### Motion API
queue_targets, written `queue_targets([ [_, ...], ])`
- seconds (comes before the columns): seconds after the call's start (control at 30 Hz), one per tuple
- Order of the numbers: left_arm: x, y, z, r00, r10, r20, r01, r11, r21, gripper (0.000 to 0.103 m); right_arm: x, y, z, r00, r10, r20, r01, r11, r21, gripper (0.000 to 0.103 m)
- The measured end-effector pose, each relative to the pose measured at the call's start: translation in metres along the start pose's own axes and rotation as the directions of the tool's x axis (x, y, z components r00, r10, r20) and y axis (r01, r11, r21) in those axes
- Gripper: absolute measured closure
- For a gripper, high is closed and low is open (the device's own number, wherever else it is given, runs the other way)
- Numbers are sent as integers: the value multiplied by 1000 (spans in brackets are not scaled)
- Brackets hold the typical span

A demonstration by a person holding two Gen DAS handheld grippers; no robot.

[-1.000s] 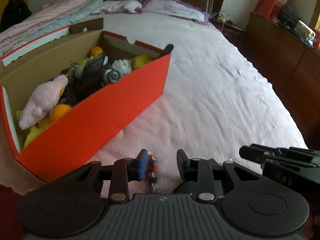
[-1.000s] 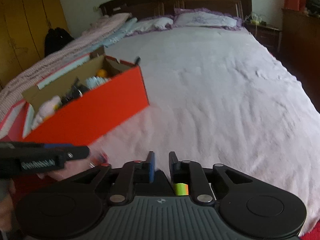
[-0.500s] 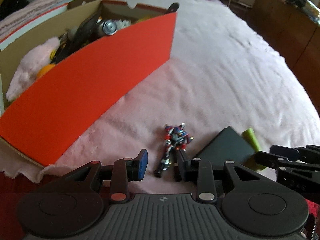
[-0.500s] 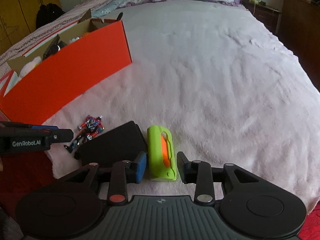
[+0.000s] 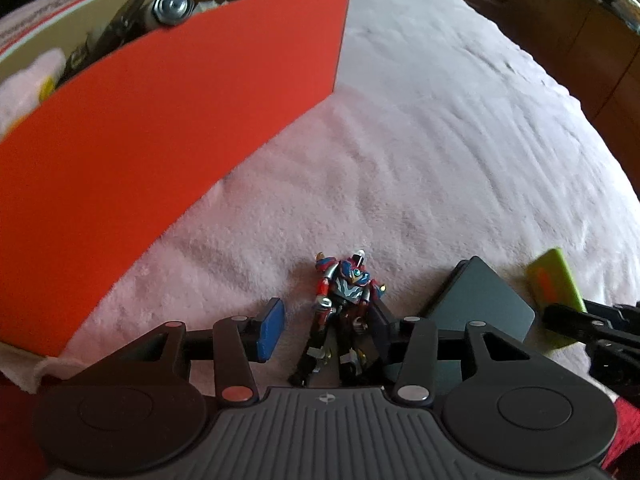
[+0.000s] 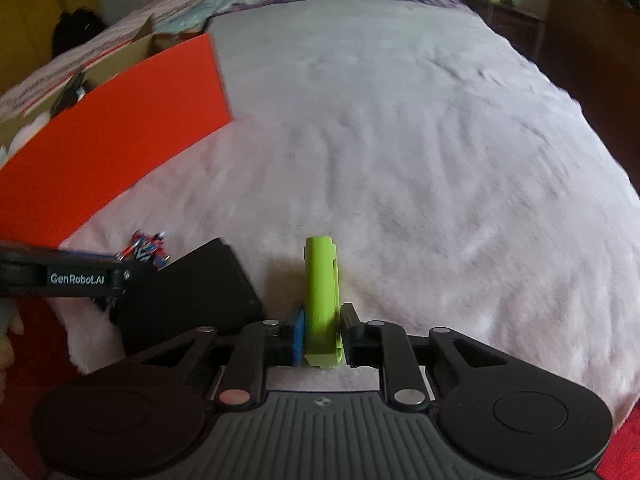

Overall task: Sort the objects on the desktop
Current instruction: 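Carry the red robot figure and lime-green case toward the box with both grippers, then lower the robot figure and green case into the box and open both grippers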

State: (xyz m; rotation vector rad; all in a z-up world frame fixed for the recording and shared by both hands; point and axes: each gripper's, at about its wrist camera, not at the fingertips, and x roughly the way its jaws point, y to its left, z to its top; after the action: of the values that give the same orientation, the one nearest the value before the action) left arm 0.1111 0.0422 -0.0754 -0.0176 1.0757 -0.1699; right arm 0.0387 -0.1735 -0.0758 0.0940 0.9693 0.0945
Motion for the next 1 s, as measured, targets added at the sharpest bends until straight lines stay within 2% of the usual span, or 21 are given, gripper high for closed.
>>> queue_targets([
  [0.2, 2, -16, -3, 999, 40, 8, -41, 994, 106, 57, 7, -8, -4, 1000, 2, -22, -1, 1000, 29, 82],
  [0.23, 2, -16, -3, 999, 36, 10, -37, 993, 110, 59, 7, -8, -5, 1000, 0, -23, 1, 1000, 28, 82],
  [0.27, 1, -16, -3, 1000, 27, 13, -28, 993, 113, 69, 6, -8, -6, 1000, 1, -19, 0, 1000, 30, 82],
  [0.3, -1, -16, -3, 1000, 17, 17, -19, 994, 111, 71, 5, -8, -6, 1000, 1, -14, 0, 1000, 31, 82],
  [0.5, -16, -16, -8, 999, -7, 45, 3, 997, 78, 72, -7, -9, -6, 1000, 12, 22, -13, 999, 38, 83],
  [0.73, -52, -16, 2, 991, -20, 130, 12, 998, 64, 72, -24, 4, 15, 993, 104, 55, -107, 993, 46, 83],
  [1.0, -104, 0, 33, 965, -3, 262, -6, 999, 34, 72, -34, 55, 66, 965, 240, 109, -236, 971, -45, 83],
])
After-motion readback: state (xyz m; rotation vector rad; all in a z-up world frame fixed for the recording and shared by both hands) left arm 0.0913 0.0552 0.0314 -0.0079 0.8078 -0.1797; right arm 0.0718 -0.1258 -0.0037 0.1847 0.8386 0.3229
